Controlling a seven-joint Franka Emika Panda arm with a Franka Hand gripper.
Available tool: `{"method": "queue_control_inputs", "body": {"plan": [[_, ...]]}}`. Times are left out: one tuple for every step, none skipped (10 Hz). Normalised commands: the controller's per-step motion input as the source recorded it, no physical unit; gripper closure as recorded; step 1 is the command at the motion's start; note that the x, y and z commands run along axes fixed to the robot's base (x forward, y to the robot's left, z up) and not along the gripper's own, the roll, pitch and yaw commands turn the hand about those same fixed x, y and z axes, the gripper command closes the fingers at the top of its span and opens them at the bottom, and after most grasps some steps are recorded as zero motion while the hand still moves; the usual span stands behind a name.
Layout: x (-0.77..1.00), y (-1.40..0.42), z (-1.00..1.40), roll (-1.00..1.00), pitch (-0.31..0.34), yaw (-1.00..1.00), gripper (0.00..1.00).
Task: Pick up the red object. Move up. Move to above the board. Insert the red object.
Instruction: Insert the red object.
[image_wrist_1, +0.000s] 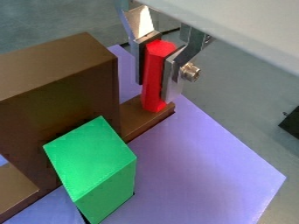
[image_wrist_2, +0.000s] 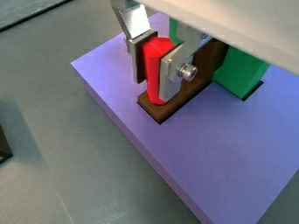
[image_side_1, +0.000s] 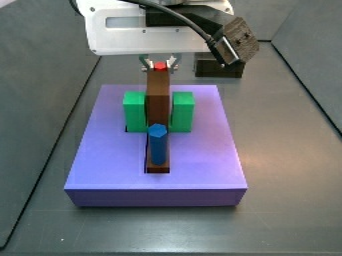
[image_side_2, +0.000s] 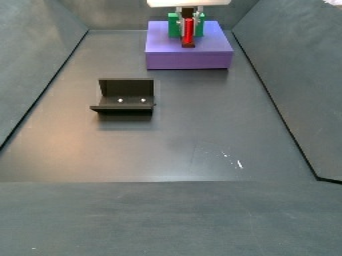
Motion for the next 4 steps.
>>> {"method": "queue_control_inputs", "body": {"plan": [[0.0, 0.0, -0.61, 0.04, -0.107, 0.0, 1.0], [-0.03, 0.0, -0.05, 0.0, 0.0, 0.0, 1.0], [-0.11, 0.0, 0.0, 0.0, -0.026, 0.0, 1.0], [-0.17, -0.02, 0.0, 0.01, -0.043, 0.0, 1.0]]}}
